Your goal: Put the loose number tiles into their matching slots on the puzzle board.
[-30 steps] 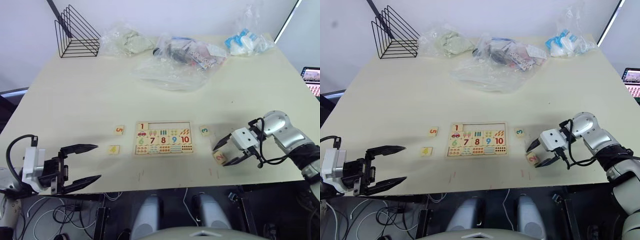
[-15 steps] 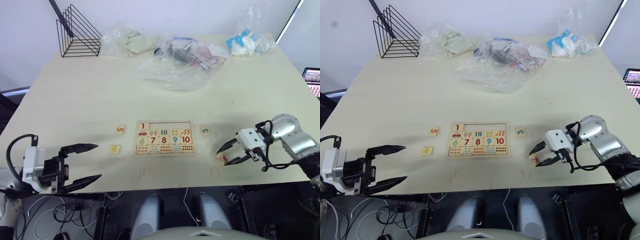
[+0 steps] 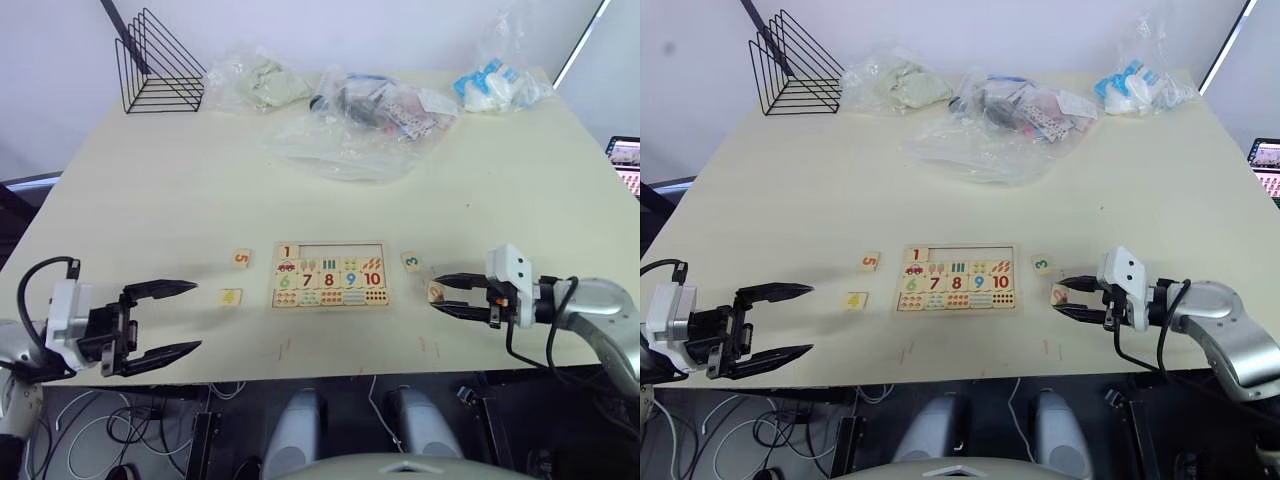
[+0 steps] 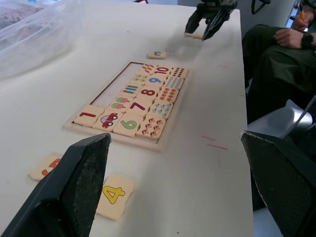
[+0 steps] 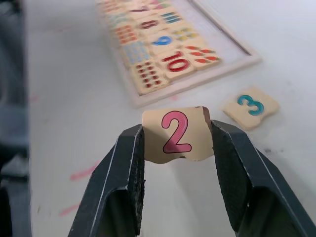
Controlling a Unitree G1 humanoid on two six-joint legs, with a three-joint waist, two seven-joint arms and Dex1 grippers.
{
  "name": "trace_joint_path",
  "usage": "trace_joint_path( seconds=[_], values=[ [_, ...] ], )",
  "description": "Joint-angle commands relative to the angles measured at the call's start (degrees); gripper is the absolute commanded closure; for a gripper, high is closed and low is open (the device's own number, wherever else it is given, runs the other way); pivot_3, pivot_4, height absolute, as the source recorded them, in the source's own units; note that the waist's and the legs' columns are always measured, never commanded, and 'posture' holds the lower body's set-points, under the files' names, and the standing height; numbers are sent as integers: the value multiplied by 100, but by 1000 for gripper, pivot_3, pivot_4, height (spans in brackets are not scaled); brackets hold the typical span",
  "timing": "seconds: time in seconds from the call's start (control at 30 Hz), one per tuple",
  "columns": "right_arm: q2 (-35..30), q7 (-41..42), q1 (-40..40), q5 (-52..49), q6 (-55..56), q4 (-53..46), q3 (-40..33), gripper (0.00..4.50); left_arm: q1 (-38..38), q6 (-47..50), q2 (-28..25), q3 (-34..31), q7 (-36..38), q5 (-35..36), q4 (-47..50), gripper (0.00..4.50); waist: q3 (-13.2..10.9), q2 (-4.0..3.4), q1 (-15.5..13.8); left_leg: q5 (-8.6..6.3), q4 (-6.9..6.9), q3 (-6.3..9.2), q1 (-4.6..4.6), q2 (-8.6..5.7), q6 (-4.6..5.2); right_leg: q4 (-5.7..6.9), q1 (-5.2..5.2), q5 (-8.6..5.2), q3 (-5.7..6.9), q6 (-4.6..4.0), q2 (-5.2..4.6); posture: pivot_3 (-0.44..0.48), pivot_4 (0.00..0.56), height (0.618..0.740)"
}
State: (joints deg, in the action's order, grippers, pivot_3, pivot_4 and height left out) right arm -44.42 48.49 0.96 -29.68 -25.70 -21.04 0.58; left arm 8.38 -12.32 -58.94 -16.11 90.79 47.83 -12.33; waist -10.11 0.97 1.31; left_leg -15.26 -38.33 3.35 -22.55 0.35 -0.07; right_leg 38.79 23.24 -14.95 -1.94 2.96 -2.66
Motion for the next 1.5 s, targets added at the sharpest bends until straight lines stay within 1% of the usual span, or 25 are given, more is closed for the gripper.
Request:
trace_joint_path(
  seconds=[0.03,0.23,0.3,0.43,0.53,0.7,0.87,0.9,0.93,0.97,1.03,1.07,1.17,1.3,1.4,1.43,1.5],
  values=[
    [252,-922,-259,-96,-608,-638,-446,3082,-103,-269,-262,194,171,191,-179,0,0,0,-9,0,0,0,0,0,0,0,0,0,0,0,0,0,150,740],
    [825,-2512,-785,258,-1642,-1595,-720,3082,-395,-606,-536,755,171,394,-586,0,0,0,-34,0,0,-4,-3,-1,0,0,1,0,4,-1,2,0,150,740],
    [1037,-2902,-919,306,-1935,-1907,-761,3082,-459,-690,-583,889,171,456,-670,0,0,0,-37,0,0,-5,-5,-2,0,-1,1,-1,7,-1,3,0,150,740],
    [1724,-3817,-1117,236,-2822,-2531,-753,3082,-538,-839,-648,1127,171,557,-786,0,1,2,-34,0,0,-4,-6,0,0,0,3,-1,8,-1,4,0,150,740],
    [2219,-4367,-1095,263,-3363,-2797,-787,3082,-604,-920,-691,1259,171,616,-865,0,1,2,-31,0,0,-3,-7,1,0,0,3,-1,7,-2,5,0,150,740],
    [2869,-4903,-1108,268,-4034,-3133,-675,3082,-682,-1044,-737,1431,171,695,-994,0,3,4,-25,0,1,-2,-10,2,0,1,10,-2,4,-2,8,0,150,740],
    [2929,-5096,-913,492,-4268,-3132,-561,3082,-700,-1148,-766,1542,171,743,-1086,0,3,5,-14,0,1,-3,-12,1,0,0,12,-2,3,-2,9,0,150,740],
    [2926,-5093,-877,512,-4281,-3130,-561,2582,-698,-1168,-774,1559,171,751,-1105,0,3,5,-14,0,1,-4,-12,1,0,1,12,-2,3,-2,9,0,150,740],
    [2901,-5055,-850,526,-4276,-3136,-561,1997,-696,-1190,-782,1572,171,759,-1129,0,3,5,-14,0,1,-4,-12,1,0,1,13,-2,3,-2,9,0,150,740],
    [2849,-4981,-835,532,-4213,-3141,-560,1810,-697,-1212,-790,1585,171,769,-1157,0,3,5,-13,0,1,-4,-12,1,0,1,13,-2,3,-2,9,0,150,740],
    [2758,-4827,-837,524,-4098,-3157,-614,783,-694,-1255,-809,1616,171,792,-1202,0,3,5,-12,0,1,-5,-12,1,0,0,13,-2,3,-2,10,0,150,740],
    [2608,-4701,-845,552,-3986,-3165,-611,118,-685,-1277,-813,1629,171,802,-1216,0,3,5,-12,0,1,-6,-13,1,0,0,13,-2,4,-2,10,0,150,740],
    [2336,-4303,-921,488,-3666,-3145,-758,118,-649,-1338,-813,1659,171,823,-1245,0,3,5,-13,0,1,-8,-14,1,0,0,13,-2,3,-1,9,0,150,740],
    [1648,-2871,-1136,124,-2672,-2814,-1184,118,-640,-1407,-800,1698,171,843,-1318,0,3,5,-11,0,1,-10,-14,1,1,0,13,-2,4,-1,10,0,150,740],
    [1058,-1539,-1178,-151,-1837,-2190,-1470,118,-652,-1455,-788,1731,171,855,-1376,0,4,6,-14,0,-1,-12,-14,1,1,-1,12,-1,4,-1,10,0,150,740],
    [929,-1231,-1160,-219,-1626,-1996,-1526,118,-655,-1468,-786,1741,171,859,-1391,0,3,5,-14,0,-1,-13,-14,1,1,-1,11,-1,4,-1,10,0,150,740],
    [484,-369,-1000,-146,-994,-1458,-1485,118,-659,-1493,-776,1756,171,863,-1419,0,3,5,-14,0,-1,-14,-13,2,1,-1,11,-1,3,-1,10,0,150,740]
  ],
)
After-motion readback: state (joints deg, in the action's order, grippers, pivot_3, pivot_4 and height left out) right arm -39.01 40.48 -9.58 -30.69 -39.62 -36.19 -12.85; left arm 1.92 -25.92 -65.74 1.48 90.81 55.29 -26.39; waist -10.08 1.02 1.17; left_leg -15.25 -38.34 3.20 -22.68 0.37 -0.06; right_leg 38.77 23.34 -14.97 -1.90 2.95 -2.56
